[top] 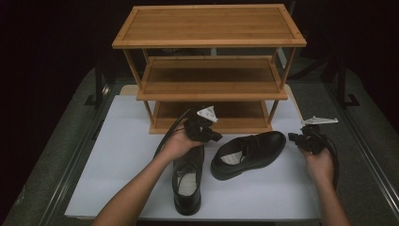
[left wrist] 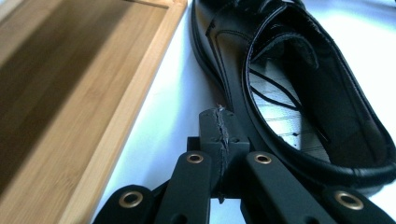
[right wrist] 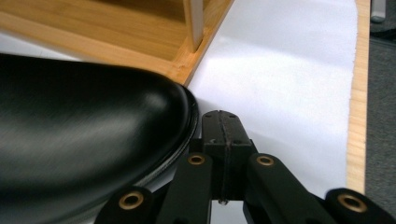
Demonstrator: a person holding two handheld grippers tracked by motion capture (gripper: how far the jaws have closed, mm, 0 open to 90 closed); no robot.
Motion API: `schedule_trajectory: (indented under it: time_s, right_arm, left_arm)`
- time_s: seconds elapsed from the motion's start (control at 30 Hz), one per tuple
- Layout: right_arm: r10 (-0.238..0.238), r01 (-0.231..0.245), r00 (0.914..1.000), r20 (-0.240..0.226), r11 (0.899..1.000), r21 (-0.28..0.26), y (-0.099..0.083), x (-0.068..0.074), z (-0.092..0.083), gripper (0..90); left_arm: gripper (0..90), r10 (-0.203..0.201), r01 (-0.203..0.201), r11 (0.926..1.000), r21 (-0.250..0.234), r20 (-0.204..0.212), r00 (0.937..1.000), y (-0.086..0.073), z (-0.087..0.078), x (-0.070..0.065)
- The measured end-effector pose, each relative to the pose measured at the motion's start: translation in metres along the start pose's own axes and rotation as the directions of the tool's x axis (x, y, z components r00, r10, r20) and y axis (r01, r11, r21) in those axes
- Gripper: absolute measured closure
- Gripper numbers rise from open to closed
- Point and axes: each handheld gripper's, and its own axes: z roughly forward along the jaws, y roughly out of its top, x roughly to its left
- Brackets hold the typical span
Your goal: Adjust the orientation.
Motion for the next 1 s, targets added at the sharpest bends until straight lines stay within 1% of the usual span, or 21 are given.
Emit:
schedule_trajectory:
  time_s: [0.03, 0.07, 0.1, 0.13, 0.17, 0.2, 0.23, 0.27, 0.33, 0.37, 0.43, 0.57, 0.67, 0.77, 0.8, 0.83, 0.93, 0.97, 1.0]
  right_arm:
    - [0.000, 0.000, 1.0000, 0.000, 1.000, 0.000, 0.000, 0.000, 0.000, 89.7]
    - [0.002, -0.002, 1.0000, -0.004, 1.000, 0.012, 0.000, -0.001, 0.004, 89.7]
    - [0.005, -0.005, 0.9999, -0.009, 1.000, 0.017, 0.000, 0.000, 0.005, 89.7]
    - [0.004, -0.004, 0.9999, -0.010, 1.000, 0.027, 0.000, 0.000, 0.006, 89.7]
    - [0.004, -0.004, 0.9999, -0.010, 1.000, 0.027, 0.000, 0.000, 0.006, 89.7]
    - [0.003, -0.002, 0.9998, -0.019, 0.999, 0.033, -0.001, 0.001, 0.008, 89.7]
    - [0.003, -0.002, 0.9998, -0.019, 0.999, 0.033, -0.001, 0.001, 0.008, 89.7]
    - [0.002, -0.002, 0.9998, -0.020, 0.999, 0.034, 0.000, 0.002, 0.009, 89.7]
    - [0.004, -0.004, 0.9997, -0.022, 0.999, 0.035, 0.000, 0.002, 0.009, 89.7]
    - [0.013, -0.012, 0.9995, -0.028, 0.999, 0.034, 0.000, 0.001, 0.009, 89.7]
    - [0.016, -0.015, 0.9993, -0.034, 0.999, 0.032, 0.000, 0.001, 0.010, 89.7]
    - [0.013, -0.011, 0.9992, -0.038, 0.999, 0.036, 0.005, 0.003, 0.015, 89.8]
    - [0.008, -0.007, 0.9988, -0.049, 0.999, 0.035, 0.012, 0.008, 0.023, 89.8]
    - [0.008, -0.006, 0.9981, -0.062, 0.999, 0.034, 0.018, 0.013, 0.030, 89.8]
    - [0.002, 0.001, 0.9973, -0.073, 0.999, 0.035, 0.022, 0.017, 0.035, 89.8]
    - [0.002, 0.001, 0.9973, -0.073, 0.999, 0.035, 0.022, 0.017, 0.035, 89.8]
    - [-0.011, 0.015, 0.9954, -0.095, 0.999, 0.034, 0.029, 0.024, 0.043, 89.8]
    - [-0.011, 0.015, 0.9954, -0.095, 0.999, 0.034, 0.029, 0.024, 0.043, 89.8]
    - [-0.018, 0.021, 0.9945, -0.103, 0.999, 0.035, 0.032, 0.029, 0.047, 89.8]
  left_arm:
    - [90.0, 0.000, 0.000, 1.0000, 0.000, 0.000, 1.0000, 0.000, 0.000, 0.000]
    - [90.0, 0.007, -0.008, 0.9999, 0.014, 0.011, 0.9999, 0.001, 0.005, -0.001]
    - [90.0, 0.007, -0.008, 0.9999, 0.014, 0.011, 0.9999, 0.001, 0.005, -0.001]
    - [90.0, 0.019, -0.019, 0.9994, 0.029, 0.023, 0.9996, 0.003, 0.009, -0.003]
    - [90.0, 0.019, -0.019, 0.9994, 0.029, 0.023, 0.9996, 0.003, 0.009, -0.003]
    - [90.0, 0.030, -0.031, 0.9988, 0.038, 0.037, 0.9989, 0.003, 0.012, -0.005]
    - [90.0, 0.030, -0.031, 0.9988, 0.038, 0.037, 0.9989, 0.003, 0.012, -0.005]
    - [90.0, 0.042, -0.044, 0.9979, 0.048, 0.035, 0.9985, 0.004, 0.013, -0.008]
    - [90.0, 0.039, -0.040, 0.9979, 0.050, 0.033, 0.9987, 0.005, 0.013, -0.009]
    - [90.0, 0.038, -0.040, 0.9979, 0.051, 0.039, 0.9985, 0.005, 0.013, -0.009]
    - [90.0, 0.036, -0.039, 0.9980, 0.051, 0.049, 0.9982, 0.005, 0.012, -0.009]
    - [90.0, 0.056, -0.059, 0.9969, 0.052, 0.066, 0.9962, 0.006, 0.010, -0.014]
    - [90.0, 0.070, -0.074, 0.9963, 0.044, 0.078, 0.9945, 0.007, 0.008, -0.018]
    - [90.0, 0.087, -0.091, 0.9947, 0.048, 0.087, 0.9924, 0.007, 0.006, -0.021]
    - [90.0, 0.086, -0.091, 0.9948, 0.047, 0.092, 0.9920, 0.007, 0.006, -0.023]
    - [90.0, 0.090, -0.094, 0.9945, 0.045, 0.094, 0.9915, 0.007, 0.006, -0.023]
    - [90.0, 0.111, -0.117, 0.9921, 0.045, 0.109, 0.9877, 0.008, 0.005, -0.025]
    - [90.0, 0.111, -0.117, 0.9921, 0.045, 0.109, 0.9877, 0.008, 0.005, -0.025]
    - [90.0, 0.112, -0.117, 0.9924, 0.038, 0.120, 0.9864, 0.008, 0.004, -0.026]
